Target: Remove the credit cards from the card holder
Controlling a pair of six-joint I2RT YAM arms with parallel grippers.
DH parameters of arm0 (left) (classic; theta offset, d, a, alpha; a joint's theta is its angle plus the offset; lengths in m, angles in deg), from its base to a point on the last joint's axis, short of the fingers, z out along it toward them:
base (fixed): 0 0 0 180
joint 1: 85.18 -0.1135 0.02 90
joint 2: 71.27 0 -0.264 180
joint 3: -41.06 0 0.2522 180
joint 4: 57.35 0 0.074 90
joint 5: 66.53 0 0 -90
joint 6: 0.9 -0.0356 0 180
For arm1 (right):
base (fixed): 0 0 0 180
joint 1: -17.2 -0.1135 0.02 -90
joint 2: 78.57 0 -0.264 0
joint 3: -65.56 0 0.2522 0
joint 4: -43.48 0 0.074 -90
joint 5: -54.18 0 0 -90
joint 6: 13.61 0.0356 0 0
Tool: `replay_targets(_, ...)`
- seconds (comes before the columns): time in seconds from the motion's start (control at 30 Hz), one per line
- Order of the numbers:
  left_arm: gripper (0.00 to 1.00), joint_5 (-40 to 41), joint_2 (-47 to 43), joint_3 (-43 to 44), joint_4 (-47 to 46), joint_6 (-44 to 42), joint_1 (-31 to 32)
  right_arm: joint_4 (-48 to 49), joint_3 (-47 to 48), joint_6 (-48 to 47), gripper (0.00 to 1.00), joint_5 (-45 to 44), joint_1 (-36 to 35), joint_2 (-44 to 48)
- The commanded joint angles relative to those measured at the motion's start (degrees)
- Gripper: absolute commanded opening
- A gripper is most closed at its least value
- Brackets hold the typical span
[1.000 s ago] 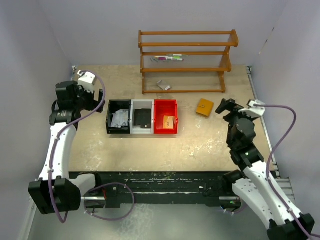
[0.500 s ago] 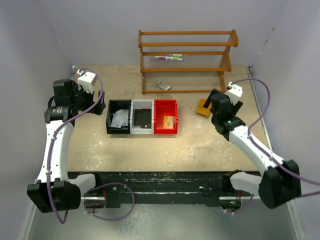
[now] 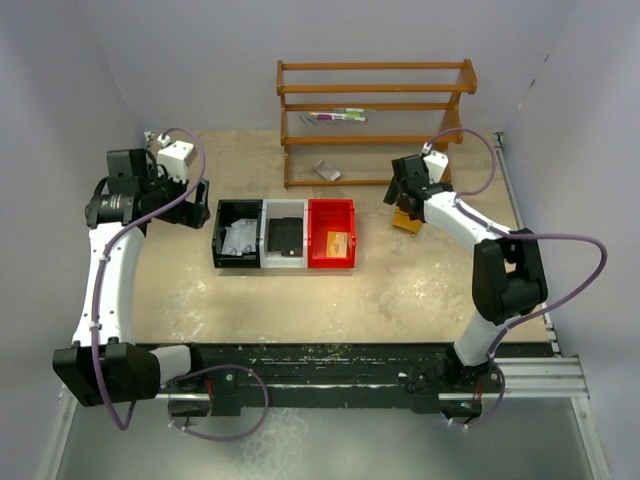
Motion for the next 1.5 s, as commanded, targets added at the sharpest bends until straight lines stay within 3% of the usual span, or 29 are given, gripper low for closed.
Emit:
replay_targets(0.0, 0.99, -1.9, 0.2, 2.6, 2.7, -1.8, -0.3, 0.7, -1.0, 2.6, 1.00, 1.5, 0.3, 0.3)
replay_targets(0.47, 0.99, -5.6, -1.2, 3.1, 4.4, -2.5, -0.3, 3.6, 0.6, -1.1, 0.98, 5.8, 0.7, -10.1)
replay_targets(1.1, 0.99, -8.5, -2.1, 5.2, 5.5, -2.3, -0.3, 6.6, -2.7, -7.3, 0.95, 10.5, 3.9, -7.5)
replay_targets(1.47, 0.99, -9.2, -2.6, 5.6, 6.6, -2.4, -0.2, 10.2, -5.2, -8.0, 0.85, 16.2, 3.8, -7.6)
